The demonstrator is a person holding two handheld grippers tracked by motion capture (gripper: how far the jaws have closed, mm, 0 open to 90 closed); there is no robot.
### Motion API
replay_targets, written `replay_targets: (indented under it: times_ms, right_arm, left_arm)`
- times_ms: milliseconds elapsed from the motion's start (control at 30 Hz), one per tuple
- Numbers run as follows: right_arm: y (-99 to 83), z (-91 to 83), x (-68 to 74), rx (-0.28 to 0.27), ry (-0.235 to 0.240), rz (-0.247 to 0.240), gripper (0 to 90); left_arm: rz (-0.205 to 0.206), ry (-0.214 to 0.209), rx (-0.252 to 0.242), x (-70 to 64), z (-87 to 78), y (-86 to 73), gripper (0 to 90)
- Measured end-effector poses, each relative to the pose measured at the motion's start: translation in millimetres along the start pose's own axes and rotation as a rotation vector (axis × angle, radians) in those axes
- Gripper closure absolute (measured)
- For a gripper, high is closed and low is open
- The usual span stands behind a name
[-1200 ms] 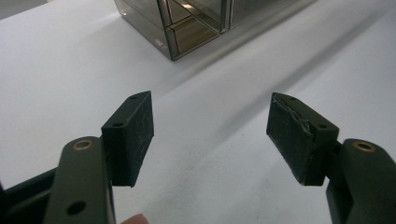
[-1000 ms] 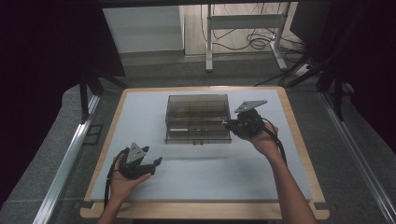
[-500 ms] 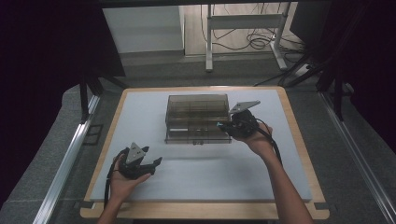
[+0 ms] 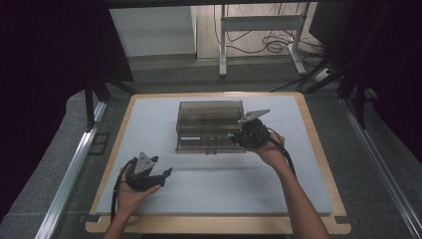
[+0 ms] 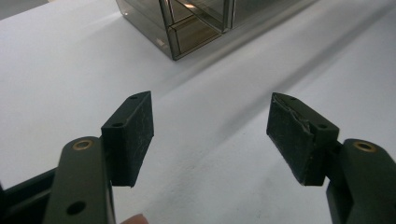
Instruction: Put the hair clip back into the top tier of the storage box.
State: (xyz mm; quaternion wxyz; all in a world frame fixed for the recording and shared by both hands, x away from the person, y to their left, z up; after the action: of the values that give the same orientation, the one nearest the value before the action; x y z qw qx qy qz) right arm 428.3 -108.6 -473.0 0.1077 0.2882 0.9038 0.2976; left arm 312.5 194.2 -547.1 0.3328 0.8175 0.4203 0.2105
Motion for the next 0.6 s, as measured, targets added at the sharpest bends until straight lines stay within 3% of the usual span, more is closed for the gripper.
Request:
replay_targets:
  times_ms: [267, 600]
  right_arm:
    - [-2.1, 9.7, 2.7, 0.017, 0.010, -0.002, 74.7]
    - [-1.7, 9.9, 3.4, 0.024, 0.007, -0.010, 73.8]
  left_arm:
    - [-0.003, 0.000, 0.000, 1.0, -0.4, -0.3, 32.6]
    - [-0.004, 0.000, 0.000, 1.0, -0.4, -0.4, 32.5]
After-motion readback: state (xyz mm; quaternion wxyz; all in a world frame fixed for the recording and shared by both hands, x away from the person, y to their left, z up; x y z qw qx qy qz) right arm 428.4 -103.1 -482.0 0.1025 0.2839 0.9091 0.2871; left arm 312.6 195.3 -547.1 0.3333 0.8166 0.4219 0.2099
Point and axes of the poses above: each handheld gripper's, and its own axes: z roughly forward along the jaws, y roughly out of its top, x roughly to its left, the point moved 5 cm from there along z, roughly forward along the jaws, and after that the axes turned 9 degrees about x, right-handed, at the moved point
